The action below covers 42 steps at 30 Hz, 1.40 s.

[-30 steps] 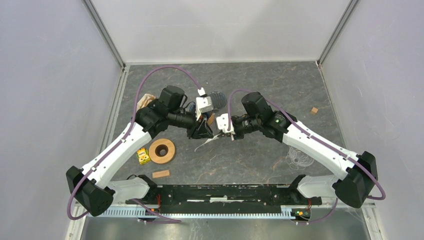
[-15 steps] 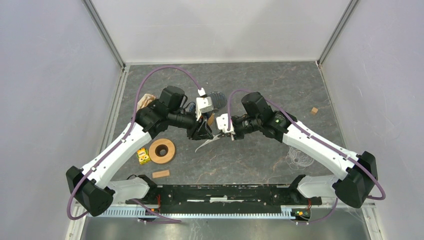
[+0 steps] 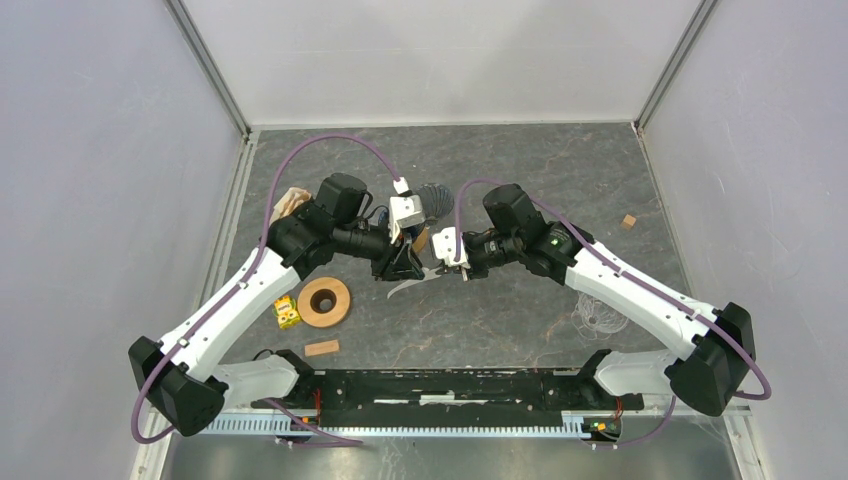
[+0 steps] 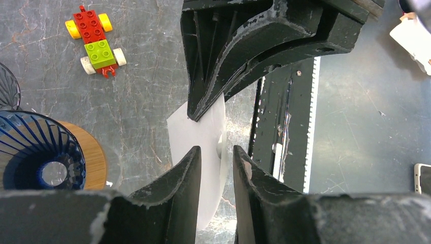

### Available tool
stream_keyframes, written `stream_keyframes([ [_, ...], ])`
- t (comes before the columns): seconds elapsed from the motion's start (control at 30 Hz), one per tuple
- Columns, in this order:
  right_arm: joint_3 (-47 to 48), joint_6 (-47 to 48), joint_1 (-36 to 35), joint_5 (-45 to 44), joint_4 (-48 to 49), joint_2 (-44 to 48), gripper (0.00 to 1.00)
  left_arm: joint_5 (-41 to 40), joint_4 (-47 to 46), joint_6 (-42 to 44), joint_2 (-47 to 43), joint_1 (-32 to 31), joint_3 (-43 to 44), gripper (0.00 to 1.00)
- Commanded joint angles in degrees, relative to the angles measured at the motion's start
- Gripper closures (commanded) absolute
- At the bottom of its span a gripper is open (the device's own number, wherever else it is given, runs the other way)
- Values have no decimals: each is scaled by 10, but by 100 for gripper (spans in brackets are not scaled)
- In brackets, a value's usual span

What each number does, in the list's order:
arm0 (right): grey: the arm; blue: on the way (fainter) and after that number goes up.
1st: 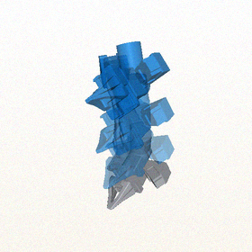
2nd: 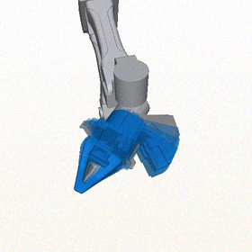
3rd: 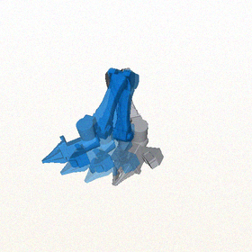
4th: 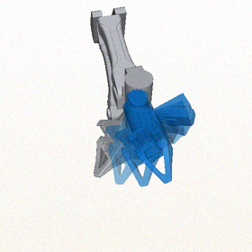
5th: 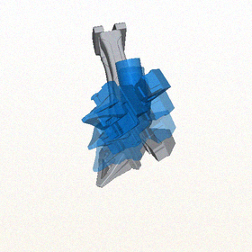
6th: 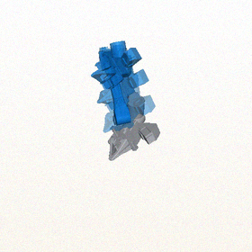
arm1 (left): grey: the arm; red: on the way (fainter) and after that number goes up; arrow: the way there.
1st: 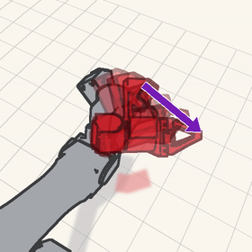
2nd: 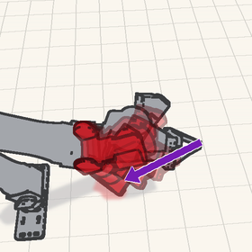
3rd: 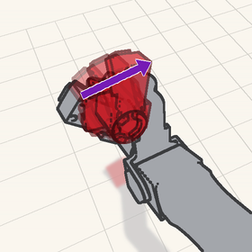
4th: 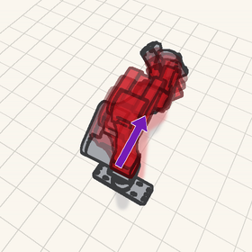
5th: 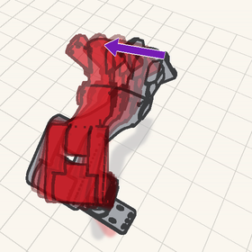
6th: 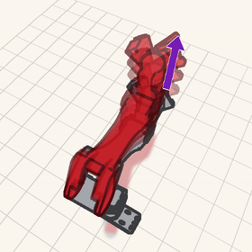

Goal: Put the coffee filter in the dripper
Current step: Place the coffee filter in the coffee dripper.

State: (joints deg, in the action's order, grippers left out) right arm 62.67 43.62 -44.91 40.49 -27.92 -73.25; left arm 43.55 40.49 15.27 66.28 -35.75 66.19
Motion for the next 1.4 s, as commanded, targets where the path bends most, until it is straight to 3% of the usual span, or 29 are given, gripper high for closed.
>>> stream_keyframes([
  [0.0,14,7,-3,3,3,2,100,-2,-4,31,-13,1,0,64],
  [0.2,10,14,-3,1,1,2,100,8,-22,9,-10,5,3,66],
  [0.47,10,12,-3,1,3,4,100,32,-31,-1,0,5,1,84],
  [0.77,11,7,-3,-5,7,0,100,82,-63,-34,6,5,-20,98],
  [0.93,11,3,-2,-15,10,-2,100,96,-69,-43,3,5,-28,98],
  [1.1,12,-8,-3,-33,18,-3,92,120,-99,-80,-7,11,-46,98],
  [1.3,14,-15,-3,-47,25,-4,93,135,-149,-138,-16,30,-68,98],
  [1.37,14,-16,-3,-50,24,-4,89,135,-161,-147,-15,35,-70,98],
])
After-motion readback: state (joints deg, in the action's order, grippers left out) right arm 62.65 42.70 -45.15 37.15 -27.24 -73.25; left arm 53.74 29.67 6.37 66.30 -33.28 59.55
